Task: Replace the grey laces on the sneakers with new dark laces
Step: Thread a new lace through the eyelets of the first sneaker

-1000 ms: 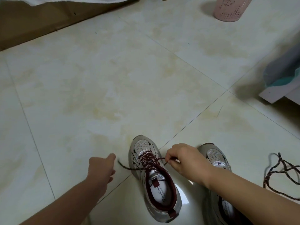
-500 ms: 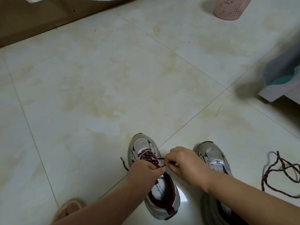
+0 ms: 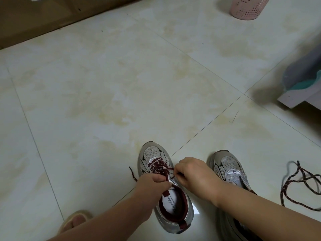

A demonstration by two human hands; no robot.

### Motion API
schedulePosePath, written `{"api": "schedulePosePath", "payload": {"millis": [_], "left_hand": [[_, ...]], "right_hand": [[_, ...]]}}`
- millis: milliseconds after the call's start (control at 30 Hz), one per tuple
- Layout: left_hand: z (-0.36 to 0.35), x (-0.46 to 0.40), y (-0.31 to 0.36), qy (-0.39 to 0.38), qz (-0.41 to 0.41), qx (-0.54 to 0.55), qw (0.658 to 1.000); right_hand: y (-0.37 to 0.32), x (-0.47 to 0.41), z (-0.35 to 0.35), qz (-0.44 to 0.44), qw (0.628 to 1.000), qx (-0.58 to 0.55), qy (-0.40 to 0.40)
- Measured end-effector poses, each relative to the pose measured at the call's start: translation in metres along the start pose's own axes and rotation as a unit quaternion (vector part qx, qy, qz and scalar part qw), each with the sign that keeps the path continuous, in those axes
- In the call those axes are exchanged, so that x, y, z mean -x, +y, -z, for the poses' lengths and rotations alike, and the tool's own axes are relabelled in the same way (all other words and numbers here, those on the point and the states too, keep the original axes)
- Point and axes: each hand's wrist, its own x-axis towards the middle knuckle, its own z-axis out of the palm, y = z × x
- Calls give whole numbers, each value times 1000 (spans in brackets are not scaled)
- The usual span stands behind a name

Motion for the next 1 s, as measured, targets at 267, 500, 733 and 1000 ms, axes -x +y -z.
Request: {"api": "schedulePosePath", "payload": {"millis": [267, 500, 733, 1000], "left_hand": [[4, -1, 1, -35, -16, -18, 999], [1, -8, -5, 26, -126, -164, 978], [-1, -15, -11, 39, -137, -155, 978], [-3, -16, -12, -30, -69, -146, 986]], "right_hand": [[-5, -7, -1, 124, 986, 113, 4], [0, -7, -5, -65, 997, -34, -18], [3, -2, -11, -20, 998, -57, 37], [-19, 29, -16, -216, 969, -4, -121]]}}
